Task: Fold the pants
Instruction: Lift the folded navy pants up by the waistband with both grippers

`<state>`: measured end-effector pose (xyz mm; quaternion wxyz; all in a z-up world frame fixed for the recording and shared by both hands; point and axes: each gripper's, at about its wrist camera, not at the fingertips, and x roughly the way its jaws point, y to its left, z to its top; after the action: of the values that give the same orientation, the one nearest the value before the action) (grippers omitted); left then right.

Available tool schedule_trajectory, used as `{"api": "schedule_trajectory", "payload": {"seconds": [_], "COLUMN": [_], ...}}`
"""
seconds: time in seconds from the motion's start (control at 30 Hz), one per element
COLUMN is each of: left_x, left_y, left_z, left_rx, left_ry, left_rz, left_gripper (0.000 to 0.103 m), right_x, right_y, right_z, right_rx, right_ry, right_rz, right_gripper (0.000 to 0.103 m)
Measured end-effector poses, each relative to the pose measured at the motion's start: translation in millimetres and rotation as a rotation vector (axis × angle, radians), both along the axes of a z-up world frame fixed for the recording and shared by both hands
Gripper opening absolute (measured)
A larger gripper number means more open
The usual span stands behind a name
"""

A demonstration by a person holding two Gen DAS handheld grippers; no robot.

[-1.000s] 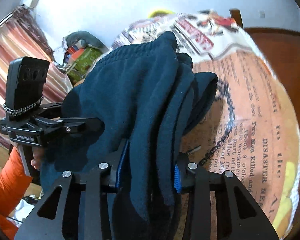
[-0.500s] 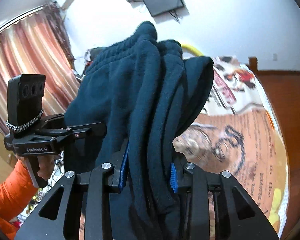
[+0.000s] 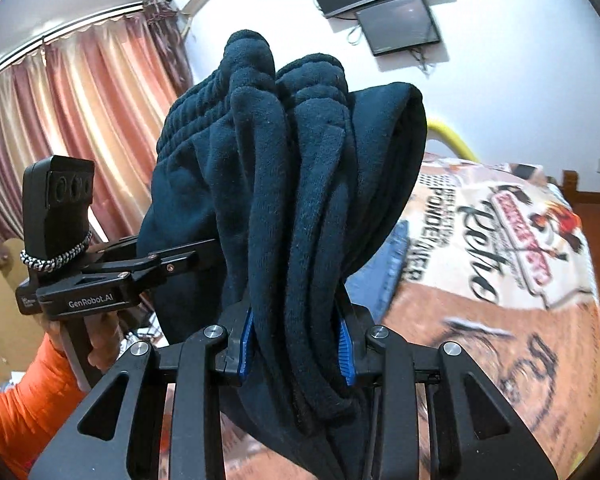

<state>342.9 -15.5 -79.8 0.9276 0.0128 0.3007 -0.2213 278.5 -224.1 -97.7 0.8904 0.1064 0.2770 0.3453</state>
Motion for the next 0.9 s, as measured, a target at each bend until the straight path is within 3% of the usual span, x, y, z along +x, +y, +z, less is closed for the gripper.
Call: {"api": "schedule_trajectory", "payload": {"seconds": [0.23, 0.43, 0.77, 0.9], "left_x": [32, 69, 152, 178], "left_y": [33, 54, 52, 43], "left_z": [-7, -31, -82, -106], "left_rx": [-0.006, 0.011, 0.024, 0.031], "left_ry": [-0.010, 0.015, 0.096, 0.152], "left_rz": [0.073, 0.093, 0.098, 0.106], "left_gripper": [0.046, 0.046, 0.043, 0.043], "right_x": [44, 77, 142, 168], "right_y": [37, 59, 68, 69], "right_z": [-8, -24, -65, -81], "right_rx": [-0.006, -0.004, -0.010, -0.057], "right_ry": [-0.010, 0.024, 0.099, 0.122], "right_rz": [0.041, 0.034, -0.018, -0.033], "right_gripper": [0.030, 0.030, 0.029, 0.029]}}
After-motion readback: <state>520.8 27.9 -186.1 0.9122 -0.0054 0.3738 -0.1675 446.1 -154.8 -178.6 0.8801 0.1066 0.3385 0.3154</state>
